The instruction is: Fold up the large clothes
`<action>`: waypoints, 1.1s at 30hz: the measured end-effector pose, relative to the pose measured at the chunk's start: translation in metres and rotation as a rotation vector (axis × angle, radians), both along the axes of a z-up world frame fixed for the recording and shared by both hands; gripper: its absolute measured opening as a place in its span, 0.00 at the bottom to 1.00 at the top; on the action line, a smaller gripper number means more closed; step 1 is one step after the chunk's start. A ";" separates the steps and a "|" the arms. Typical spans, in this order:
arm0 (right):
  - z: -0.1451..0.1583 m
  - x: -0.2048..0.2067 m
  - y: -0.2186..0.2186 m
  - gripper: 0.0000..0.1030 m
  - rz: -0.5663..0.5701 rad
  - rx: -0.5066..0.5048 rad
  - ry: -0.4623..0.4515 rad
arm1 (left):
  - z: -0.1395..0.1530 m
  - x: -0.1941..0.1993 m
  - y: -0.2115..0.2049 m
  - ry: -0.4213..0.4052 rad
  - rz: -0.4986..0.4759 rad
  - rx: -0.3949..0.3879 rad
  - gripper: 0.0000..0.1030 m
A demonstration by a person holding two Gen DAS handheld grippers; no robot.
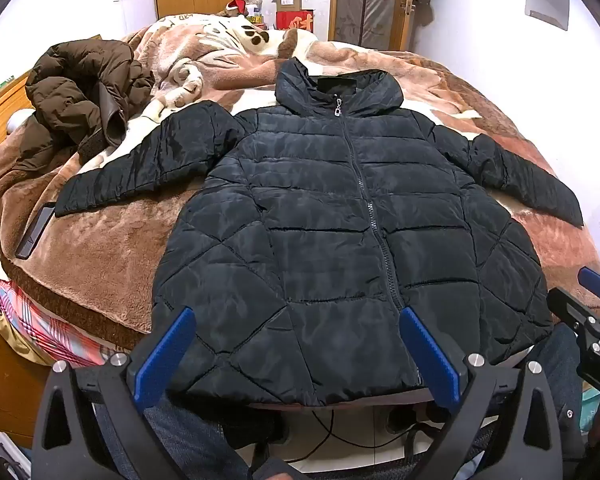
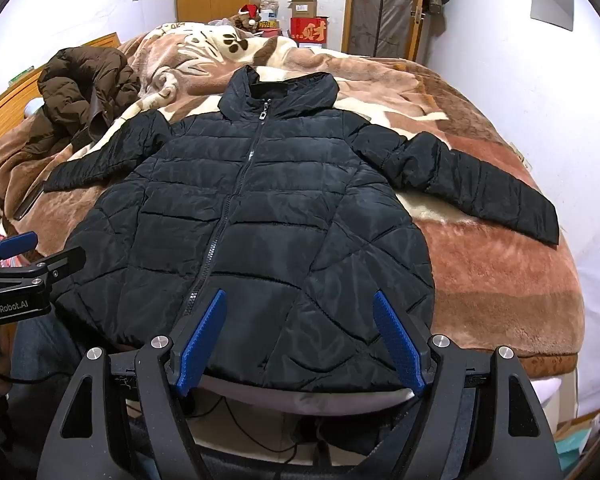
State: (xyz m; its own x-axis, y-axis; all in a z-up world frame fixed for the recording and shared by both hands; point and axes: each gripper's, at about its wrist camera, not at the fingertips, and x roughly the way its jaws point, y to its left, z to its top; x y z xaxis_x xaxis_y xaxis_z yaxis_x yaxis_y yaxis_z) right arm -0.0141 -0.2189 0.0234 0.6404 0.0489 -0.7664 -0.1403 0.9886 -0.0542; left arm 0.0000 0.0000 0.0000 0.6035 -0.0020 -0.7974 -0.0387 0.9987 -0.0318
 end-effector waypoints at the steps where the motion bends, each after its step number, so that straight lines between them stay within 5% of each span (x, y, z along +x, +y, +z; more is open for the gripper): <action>1: -0.001 0.000 0.000 0.73 0.000 0.001 0.000 | 0.000 0.000 0.000 0.000 0.000 0.000 1.00; 33: 0.000 0.001 -0.001 0.73 0.000 0.000 0.003 | 0.000 0.000 0.000 0.010 0.000 -0.001 1.00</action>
